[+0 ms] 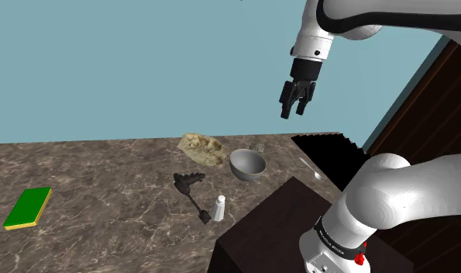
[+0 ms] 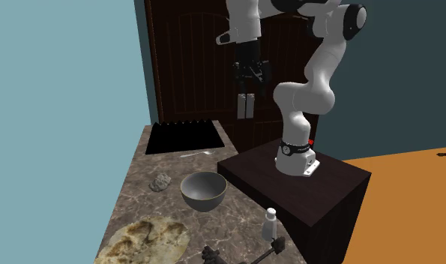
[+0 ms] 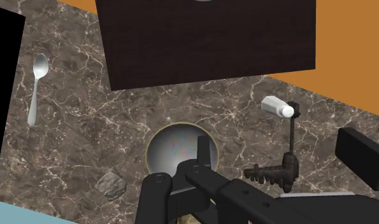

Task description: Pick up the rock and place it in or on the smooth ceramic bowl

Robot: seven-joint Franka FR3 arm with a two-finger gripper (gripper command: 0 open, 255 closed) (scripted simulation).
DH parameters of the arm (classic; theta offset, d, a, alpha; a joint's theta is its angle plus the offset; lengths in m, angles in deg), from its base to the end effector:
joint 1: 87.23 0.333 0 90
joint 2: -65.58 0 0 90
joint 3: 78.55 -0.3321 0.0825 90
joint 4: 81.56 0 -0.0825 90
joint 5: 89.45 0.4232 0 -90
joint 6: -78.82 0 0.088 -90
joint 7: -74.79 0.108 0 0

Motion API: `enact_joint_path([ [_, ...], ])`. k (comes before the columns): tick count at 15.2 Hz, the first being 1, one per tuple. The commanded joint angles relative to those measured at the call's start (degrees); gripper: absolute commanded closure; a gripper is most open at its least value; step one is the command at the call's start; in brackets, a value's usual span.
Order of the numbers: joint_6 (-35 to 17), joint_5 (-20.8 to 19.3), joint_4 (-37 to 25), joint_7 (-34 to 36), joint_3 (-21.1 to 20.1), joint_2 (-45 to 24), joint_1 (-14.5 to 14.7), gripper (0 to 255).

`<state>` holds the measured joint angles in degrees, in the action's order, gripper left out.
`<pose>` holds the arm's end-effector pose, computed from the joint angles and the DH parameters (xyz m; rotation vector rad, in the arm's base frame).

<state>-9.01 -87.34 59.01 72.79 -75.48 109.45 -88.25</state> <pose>0.3290 -0.0222 0.5417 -3.0518 0.0307 0.2325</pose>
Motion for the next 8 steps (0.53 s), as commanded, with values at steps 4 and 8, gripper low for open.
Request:
enact_joint_path([
  [4,-5.15,-2.83,3.10,-3.83,1.82,-2.07,-0.47,0],
  [8,-12.57,-6.52,6.19,-8.61,4.38,-6.17,-1.20,0],
])
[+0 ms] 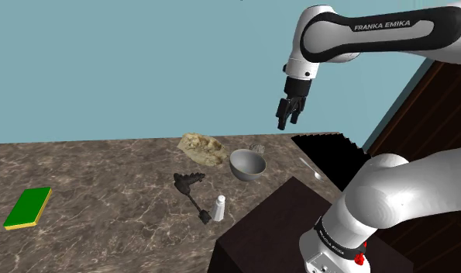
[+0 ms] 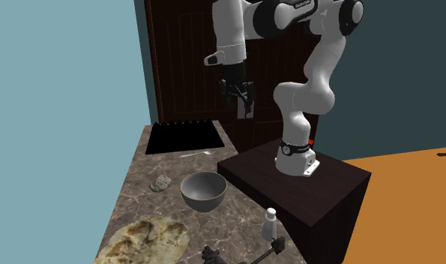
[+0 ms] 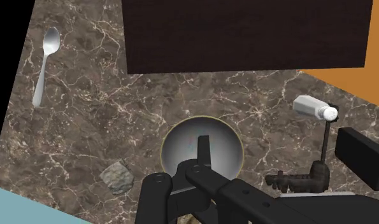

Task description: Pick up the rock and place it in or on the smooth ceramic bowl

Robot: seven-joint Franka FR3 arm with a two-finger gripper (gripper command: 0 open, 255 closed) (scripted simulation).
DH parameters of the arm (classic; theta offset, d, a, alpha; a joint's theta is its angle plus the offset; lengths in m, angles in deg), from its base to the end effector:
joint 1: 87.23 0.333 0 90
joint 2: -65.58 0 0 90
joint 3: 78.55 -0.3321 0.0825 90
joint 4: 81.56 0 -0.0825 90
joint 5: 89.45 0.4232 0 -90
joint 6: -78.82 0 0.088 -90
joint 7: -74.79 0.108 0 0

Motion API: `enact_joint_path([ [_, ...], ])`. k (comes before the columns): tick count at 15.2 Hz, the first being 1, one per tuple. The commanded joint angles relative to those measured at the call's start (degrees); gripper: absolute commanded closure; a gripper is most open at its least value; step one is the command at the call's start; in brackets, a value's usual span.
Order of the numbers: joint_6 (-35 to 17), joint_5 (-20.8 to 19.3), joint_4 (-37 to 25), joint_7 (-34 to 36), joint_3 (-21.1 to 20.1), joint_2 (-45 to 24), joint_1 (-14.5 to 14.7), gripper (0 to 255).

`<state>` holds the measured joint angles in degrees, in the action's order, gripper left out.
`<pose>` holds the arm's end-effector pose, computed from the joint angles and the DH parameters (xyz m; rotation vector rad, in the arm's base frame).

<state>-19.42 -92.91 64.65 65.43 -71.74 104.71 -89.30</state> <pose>0.3491 -0.0616 0.4751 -3.0929 -0.0838 0.2374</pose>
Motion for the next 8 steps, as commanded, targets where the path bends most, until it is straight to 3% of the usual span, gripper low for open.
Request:
enact_joint_path([
  [1,-4.10,-1.84,1.12,-2.38,1.29,-2.69,-0.35,0],
  [8,-18.25,-7.40,2.73,-9.78,5.75,-14.18,-1.74,0],
])
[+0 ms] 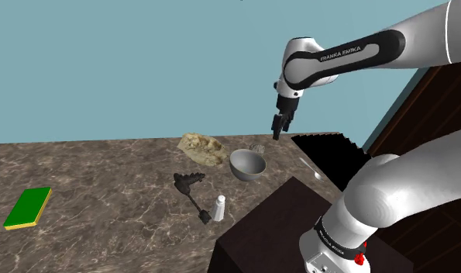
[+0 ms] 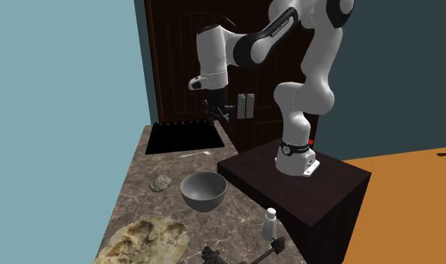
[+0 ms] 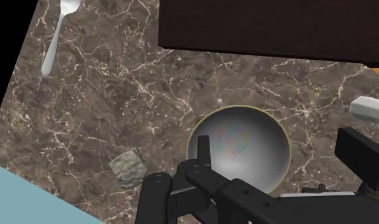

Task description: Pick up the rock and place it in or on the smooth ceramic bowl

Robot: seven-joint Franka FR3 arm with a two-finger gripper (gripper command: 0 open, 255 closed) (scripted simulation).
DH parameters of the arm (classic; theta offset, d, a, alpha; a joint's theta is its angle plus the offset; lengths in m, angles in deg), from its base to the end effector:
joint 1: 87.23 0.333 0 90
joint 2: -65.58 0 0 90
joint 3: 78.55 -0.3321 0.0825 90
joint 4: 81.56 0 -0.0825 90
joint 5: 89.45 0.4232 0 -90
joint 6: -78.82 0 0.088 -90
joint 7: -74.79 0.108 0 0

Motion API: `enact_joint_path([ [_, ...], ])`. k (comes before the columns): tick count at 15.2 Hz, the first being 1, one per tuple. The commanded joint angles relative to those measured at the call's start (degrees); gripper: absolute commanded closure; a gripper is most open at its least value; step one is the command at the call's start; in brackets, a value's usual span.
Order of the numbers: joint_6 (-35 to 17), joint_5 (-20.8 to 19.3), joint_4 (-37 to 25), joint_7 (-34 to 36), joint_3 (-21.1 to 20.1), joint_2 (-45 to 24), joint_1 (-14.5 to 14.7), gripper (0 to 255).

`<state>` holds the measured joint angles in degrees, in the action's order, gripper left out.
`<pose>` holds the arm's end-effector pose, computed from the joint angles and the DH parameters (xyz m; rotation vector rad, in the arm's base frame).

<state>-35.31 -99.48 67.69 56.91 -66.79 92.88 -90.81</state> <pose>0.3814 -0.1122 0.3892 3.1032 0.2433 -0.2368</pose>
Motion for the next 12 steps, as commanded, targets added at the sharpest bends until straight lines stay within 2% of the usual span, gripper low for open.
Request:
enact_joint_path([
  [1,-4.40,-1.49,-0.44,-2.25,1.41,-4.33,-0.40,0],
  [7,-16.19,-4.29,-3.11,-8.06,4.66,-17.36,-1.27,0],
  [12,-24.81,-4.73,-7.64,-13.06,6.41,-29.14,-2.11,0],
])
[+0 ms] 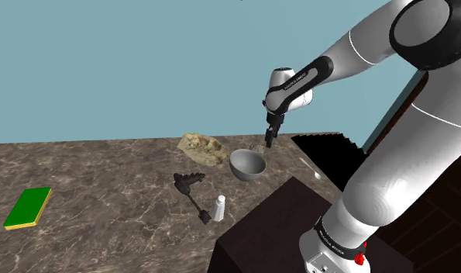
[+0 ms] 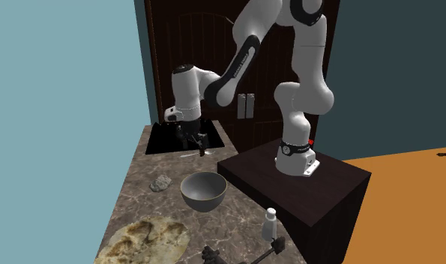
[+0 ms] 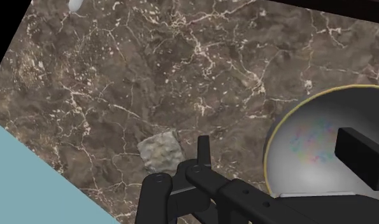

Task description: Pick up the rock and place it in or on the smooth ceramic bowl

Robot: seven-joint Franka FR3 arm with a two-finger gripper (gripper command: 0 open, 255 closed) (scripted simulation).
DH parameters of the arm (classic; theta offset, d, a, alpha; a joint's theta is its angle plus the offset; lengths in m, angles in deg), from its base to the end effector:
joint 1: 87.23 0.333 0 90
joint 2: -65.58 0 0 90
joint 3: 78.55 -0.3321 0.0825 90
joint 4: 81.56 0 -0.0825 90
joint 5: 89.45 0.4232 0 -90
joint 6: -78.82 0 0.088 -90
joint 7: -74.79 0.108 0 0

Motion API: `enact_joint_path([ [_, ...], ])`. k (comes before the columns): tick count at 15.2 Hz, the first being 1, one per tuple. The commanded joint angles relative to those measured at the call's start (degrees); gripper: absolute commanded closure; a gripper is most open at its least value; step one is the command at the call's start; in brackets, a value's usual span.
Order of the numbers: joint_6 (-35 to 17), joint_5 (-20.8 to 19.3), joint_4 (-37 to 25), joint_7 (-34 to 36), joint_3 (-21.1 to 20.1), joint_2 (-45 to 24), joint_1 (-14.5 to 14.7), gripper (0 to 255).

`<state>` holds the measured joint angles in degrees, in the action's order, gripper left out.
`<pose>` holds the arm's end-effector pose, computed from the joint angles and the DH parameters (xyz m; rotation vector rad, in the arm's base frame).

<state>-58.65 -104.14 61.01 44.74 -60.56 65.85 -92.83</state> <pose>0.4426 -0.1954 0.2661 2.9890 0.4663 -0.2253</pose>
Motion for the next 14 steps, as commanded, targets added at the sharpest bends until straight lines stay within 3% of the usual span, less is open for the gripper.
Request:
enact_joint_path([
  [1,-3.01,0.04,-2.10,-1.92,0.36,-4.48,-0.35,0],
  [8,-11.49,1.42,-12.16,-8.67,-0.08,-20.84,-3.23,0],
  [14,-15.25,1.85,-22.49,-12.79,-1.50,-32.98,-6.24,0],
])
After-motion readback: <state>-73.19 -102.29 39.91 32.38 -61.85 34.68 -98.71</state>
